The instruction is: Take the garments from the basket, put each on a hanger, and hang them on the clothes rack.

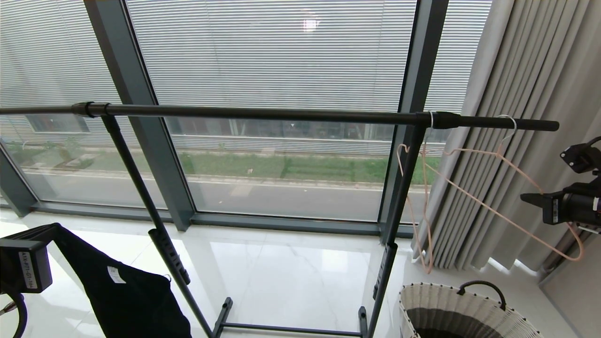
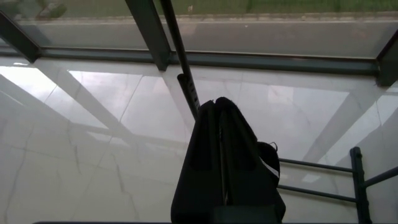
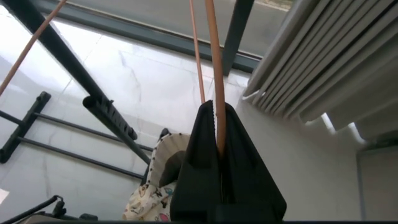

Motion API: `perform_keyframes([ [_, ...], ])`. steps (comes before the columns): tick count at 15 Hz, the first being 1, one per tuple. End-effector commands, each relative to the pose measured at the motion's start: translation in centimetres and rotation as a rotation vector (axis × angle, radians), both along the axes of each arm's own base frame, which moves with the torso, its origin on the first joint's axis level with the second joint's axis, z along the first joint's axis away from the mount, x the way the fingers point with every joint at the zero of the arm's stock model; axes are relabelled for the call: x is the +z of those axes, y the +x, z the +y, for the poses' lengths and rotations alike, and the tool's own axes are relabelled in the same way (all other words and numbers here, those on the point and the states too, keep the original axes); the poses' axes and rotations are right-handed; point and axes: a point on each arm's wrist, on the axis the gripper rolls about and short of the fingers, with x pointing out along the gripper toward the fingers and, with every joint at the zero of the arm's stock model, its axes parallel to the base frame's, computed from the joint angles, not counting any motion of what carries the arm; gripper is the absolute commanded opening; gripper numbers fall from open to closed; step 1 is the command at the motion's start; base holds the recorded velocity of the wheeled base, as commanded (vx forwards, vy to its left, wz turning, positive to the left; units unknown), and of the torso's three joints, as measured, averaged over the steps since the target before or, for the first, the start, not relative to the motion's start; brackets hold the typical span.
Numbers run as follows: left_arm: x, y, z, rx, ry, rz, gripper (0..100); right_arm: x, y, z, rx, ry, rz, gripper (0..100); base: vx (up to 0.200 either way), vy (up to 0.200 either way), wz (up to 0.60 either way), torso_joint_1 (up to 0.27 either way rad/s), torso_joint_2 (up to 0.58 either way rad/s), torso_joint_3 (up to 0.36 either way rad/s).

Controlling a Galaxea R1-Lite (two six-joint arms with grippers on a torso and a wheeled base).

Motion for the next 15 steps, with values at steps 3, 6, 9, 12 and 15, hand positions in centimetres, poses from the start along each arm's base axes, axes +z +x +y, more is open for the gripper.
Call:
perform_keyframes([
  [3,0.0,0.0,0.0,0.001,0.001,-0.001,0,0.8,-1.3,0.4,-0.015,0.027,-0.066,0,0.0,0.0,0.0,0.0,0.0,0.0],
  [6,0.0,-0.1,0.0,0.001,0.001,-0.002,0,1.7,-2.2,0.6,-0.028,0.056,-0.1,0,0.0,0.0,0.0,0.0,0.0,0.0],
  [9,0.1,-0.2,0.0,-0.001,0.0,-0.009,0,2.2,-3.2,0.8,-0.031,0.057,-0.119,0,0.0,0.0,0.0,0.0,0.0,0.0],
  [12,0.1,-0.2,0.0,0.001,0.001,-0.009,0,1.4,-5.1,1.2,-0.034,0.061,-0.097,0,0.0,0.0,0.0,0.0,0.0,0.0],
  [15,0.1,-0.2,0.0,0.001,0.001,-0.009,0,1.2,-6.7,1.6,-0.035,0.064,-0.096,0,-0.2,0.0,0.0,0.007,0.01,-0.001],
])
